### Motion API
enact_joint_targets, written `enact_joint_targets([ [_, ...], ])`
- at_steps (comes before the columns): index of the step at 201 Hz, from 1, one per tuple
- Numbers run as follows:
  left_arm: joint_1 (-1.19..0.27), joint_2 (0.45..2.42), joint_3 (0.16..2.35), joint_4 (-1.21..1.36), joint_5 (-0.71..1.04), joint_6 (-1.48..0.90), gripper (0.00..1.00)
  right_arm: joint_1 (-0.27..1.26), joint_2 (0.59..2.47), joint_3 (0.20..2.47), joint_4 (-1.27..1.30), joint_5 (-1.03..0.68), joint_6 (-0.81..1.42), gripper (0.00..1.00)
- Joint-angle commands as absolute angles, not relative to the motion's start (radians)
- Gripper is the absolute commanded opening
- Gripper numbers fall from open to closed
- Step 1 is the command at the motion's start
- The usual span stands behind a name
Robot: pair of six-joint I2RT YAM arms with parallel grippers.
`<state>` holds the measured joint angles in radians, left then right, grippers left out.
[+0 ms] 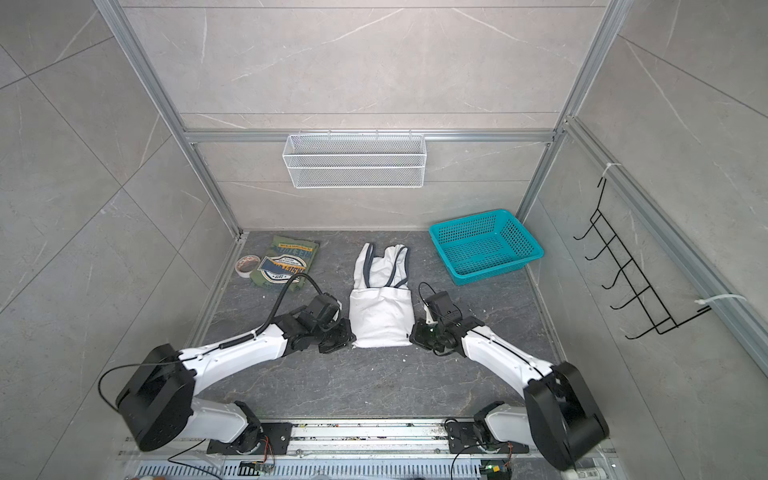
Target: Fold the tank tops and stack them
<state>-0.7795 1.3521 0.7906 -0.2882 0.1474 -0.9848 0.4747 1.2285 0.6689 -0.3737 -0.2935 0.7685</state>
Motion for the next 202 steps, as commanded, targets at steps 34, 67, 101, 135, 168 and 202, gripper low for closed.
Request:
enact_joint_targets([
  [34, -0.855, 1.162, 0.863, -0.455, 0.054, -1.110, 0.04, 0.509, 1.009, 0.804, -0.723, -0.224, 0.815, 0.00],
  [67, -0.846, 1.201, 1.027, -0.493, 0.030, -1.081, 0.08, 0.510, 1.085, 0.979, -0.802, -0.172, 0.794, 0.00],
  [101, -0.741, 1.365, 1.192, -0.479, 0.090, -1.023, 0.09, 0.469, 1.248, 1.131, -0.781, -0.144, 0.733, 0.00],
  [135, -0.637, 1.568, 1.355, -0.448, 0.180, -1.002, 0.09, 0.401, 1.469, 1.297, -0.721, -0.194, 0.675, 0.00],
  [168, -0.550, 1.752, 1.497, -0.423, 0.265, -1.006, 0.10, 0.354, 1.672, 1.451, -0.709, -0.229, 0.659, 0.00],
  [202, -0.488, 1.920, 1.649, -0.429, 0.311, -1.019, 0.13, 0.311, 1.825, 1.559, -0.696, -0.253, 0.665, 0.00],
])
